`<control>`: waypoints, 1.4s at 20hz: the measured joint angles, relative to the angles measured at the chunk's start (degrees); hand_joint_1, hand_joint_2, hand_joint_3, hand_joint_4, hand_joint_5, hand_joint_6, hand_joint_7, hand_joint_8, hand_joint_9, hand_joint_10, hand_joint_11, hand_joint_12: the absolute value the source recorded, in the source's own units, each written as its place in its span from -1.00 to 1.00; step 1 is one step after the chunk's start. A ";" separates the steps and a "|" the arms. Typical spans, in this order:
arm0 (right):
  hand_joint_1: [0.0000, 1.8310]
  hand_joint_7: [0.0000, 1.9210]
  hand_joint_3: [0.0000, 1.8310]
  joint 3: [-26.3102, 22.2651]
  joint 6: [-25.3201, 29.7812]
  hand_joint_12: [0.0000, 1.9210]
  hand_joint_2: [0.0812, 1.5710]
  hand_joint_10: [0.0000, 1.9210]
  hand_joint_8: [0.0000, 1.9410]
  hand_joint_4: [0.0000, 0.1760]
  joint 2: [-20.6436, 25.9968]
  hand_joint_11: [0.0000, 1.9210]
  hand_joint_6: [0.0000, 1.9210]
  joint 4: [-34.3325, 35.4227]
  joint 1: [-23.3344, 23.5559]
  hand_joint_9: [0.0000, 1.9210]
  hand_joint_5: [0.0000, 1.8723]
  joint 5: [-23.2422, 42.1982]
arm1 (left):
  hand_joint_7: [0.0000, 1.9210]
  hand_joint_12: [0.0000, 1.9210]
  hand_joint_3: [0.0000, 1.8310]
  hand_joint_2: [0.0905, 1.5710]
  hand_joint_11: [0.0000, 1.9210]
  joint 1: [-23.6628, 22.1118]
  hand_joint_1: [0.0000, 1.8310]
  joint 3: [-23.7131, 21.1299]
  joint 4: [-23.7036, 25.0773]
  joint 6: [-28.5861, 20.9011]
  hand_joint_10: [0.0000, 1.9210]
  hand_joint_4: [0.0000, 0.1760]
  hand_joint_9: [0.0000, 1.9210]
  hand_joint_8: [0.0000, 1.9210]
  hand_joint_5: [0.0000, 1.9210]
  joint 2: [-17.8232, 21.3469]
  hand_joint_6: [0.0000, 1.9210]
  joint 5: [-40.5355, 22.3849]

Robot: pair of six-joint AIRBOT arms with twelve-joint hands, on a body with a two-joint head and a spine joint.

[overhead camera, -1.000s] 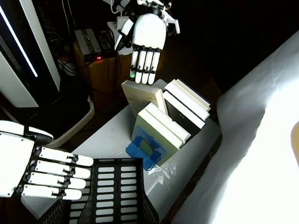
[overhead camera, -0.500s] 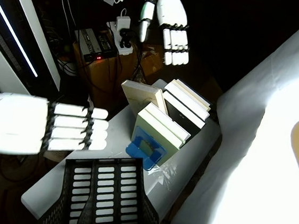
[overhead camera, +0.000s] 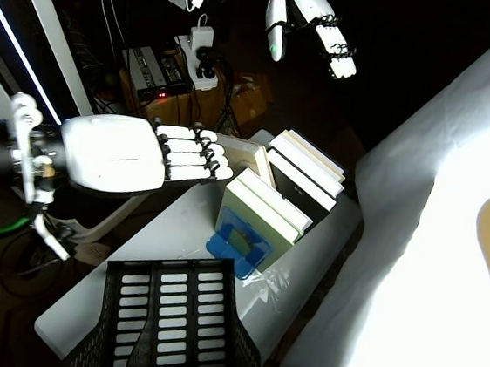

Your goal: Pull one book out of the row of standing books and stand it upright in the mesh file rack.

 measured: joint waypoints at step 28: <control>-0.20 -1.00 -1.00 13.57 11.06 -1.00 0.30 -1.00 -1.00 -1.00 -19.91 -1.00 -1.00 -24.13 5.38 -1.00 -1.00 -4.42 | -1.00 -1.00 -0.99 0.68 -1.00 2.27 -0.55 3.45 -7.98 0.02 -1.00 -0.89 -1.00 -1.00 -1.00 -1.81 -1.00 -6.05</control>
